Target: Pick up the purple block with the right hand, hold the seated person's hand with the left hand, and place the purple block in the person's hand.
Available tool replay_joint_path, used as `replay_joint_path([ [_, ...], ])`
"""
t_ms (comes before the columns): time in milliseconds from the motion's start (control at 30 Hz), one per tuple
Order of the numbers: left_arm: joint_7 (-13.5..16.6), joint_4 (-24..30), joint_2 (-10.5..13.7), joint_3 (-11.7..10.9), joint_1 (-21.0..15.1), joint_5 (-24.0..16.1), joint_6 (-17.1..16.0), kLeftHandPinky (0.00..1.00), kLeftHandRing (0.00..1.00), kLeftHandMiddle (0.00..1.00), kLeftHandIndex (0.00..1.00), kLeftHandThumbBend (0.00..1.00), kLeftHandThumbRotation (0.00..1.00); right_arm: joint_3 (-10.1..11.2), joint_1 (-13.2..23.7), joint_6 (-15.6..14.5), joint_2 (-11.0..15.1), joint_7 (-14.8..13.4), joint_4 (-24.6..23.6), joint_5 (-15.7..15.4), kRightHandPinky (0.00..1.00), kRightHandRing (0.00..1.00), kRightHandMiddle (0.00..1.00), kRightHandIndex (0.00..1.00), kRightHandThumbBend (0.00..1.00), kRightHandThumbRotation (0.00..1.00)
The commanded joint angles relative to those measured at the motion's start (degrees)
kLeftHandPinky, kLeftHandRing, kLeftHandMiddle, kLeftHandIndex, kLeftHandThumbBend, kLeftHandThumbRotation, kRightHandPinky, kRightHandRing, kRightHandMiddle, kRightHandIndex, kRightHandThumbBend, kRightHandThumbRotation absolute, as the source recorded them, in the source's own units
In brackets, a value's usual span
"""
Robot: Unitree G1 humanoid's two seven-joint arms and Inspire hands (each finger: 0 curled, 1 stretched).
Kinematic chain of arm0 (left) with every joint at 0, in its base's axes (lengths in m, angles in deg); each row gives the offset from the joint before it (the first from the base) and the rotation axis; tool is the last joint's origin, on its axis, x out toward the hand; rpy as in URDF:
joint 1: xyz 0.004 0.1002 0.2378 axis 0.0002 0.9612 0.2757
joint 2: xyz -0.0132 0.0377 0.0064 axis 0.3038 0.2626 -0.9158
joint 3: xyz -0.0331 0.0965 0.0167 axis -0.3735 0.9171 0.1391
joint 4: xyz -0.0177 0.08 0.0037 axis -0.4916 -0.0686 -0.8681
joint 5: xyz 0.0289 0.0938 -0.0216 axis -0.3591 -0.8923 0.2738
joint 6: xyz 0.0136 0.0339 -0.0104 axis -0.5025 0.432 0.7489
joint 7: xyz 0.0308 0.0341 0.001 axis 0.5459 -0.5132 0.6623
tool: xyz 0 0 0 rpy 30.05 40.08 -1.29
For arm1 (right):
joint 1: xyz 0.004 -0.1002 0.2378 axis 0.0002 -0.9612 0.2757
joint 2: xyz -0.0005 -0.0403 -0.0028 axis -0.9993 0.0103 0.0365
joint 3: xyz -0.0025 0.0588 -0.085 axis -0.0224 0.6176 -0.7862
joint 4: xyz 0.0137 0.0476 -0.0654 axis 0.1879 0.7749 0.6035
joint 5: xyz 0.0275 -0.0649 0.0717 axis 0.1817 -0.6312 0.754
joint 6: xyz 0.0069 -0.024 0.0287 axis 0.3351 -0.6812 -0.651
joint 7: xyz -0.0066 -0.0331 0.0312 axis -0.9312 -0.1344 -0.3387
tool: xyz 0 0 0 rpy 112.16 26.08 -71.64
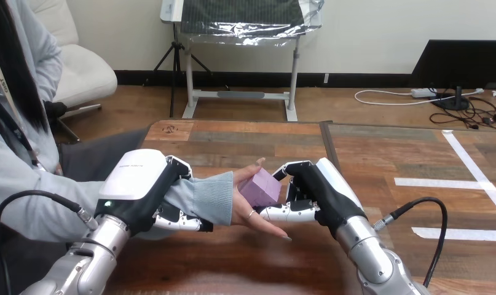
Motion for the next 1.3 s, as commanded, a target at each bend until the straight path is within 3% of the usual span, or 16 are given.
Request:
replay_joint_path([
  [0,2.3,3.1,-2.9,-0.9,-8.3,1.8,-2.4,0.17,0.22,0.28,0.29,0.88,0.38,-1.2,5.6,0.2,-1.2,0.2,-3.1,-0.5,0.04,0.08,0.14,0.16,0.34,0.25],
  [400,3.3,2.7,-2.5,-0.6,-8.0,1.2,-2.4,0.18,0.22,0.28,0.29,0.88,0.39,-1.4,6.1,0.6,-0.5,-0.5,-2.5,-1.7,0.04,0.09,0.14,0.17,0.35,0.24],
  [800,4.1,2.7,-2.1,-0.3,-7.7,0.4,-2.0,0.21,0.25,0.3,0.31,0.89,0.39,-1.2,6.6,0.1,0.3,0.7,-2.3,-2.1,0.08,0.12,0.18,0.21,0.4,0.35],
  [933,4.6,3.0,-1.9,-0.2,-7.4,0.0,-1.7,0.23,0.26,0.31,0.32,0.89,0.39,-1.2,6.6,-0.2,0.6,1.1,-2.4,-2.3,0.13,0.17,0.23,0.25,0.43,0.39],
  [1267,5.5,3.2,-1.4,0.0,-6.8,-0.5,-1.7,0.28,0.3,0.33,0.34,0.9,0.37,-1.0,6.6,-1.8,1.2,2.2,-3.3,-2.5,0.34,0.39,0.44,0.46,0.62,0.56],
])
